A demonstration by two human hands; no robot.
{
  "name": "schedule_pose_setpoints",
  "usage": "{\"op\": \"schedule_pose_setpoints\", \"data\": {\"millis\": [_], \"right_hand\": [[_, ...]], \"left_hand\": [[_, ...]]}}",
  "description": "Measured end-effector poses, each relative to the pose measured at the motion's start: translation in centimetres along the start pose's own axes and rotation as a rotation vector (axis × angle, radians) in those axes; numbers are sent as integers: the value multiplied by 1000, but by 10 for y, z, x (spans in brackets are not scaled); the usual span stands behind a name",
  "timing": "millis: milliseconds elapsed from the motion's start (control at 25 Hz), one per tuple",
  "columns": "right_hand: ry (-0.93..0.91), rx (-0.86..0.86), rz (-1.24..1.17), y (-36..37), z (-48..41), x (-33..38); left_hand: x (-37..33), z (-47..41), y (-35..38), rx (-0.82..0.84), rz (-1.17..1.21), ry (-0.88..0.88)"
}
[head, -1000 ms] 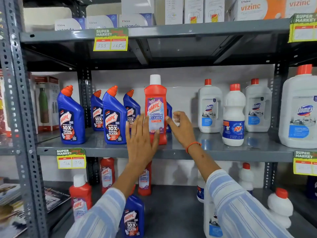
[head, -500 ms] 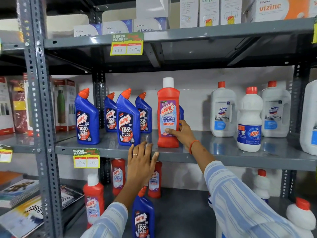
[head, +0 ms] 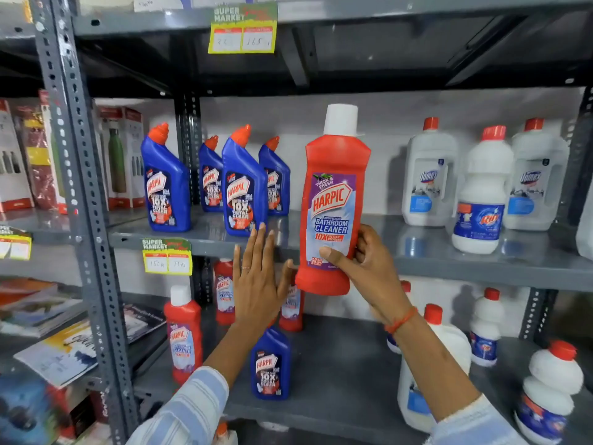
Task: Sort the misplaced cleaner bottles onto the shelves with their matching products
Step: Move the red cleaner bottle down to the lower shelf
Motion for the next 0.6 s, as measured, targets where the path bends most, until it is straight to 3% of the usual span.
{"op": "schedule_pose_setpoints", "data": {"millis": [200, 600], "right_hand": [[118, 137, 4, 16, 66, -55], [466, 168, 88, 18, 154, -224]], "left_hand": [[47, 66, 12, 105, -13, -106], [175, 225, 107, 777, -269, -299]]}}
Point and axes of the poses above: each hand's wrist, its own z-axis away from the middle knuckle, its own y-axis out of the palm, x = y × z, the point moved 7 cm from there along -z, towards the middle knuckle, and after that the axes turned 15 degrees about -y, right-handed, at the moved point
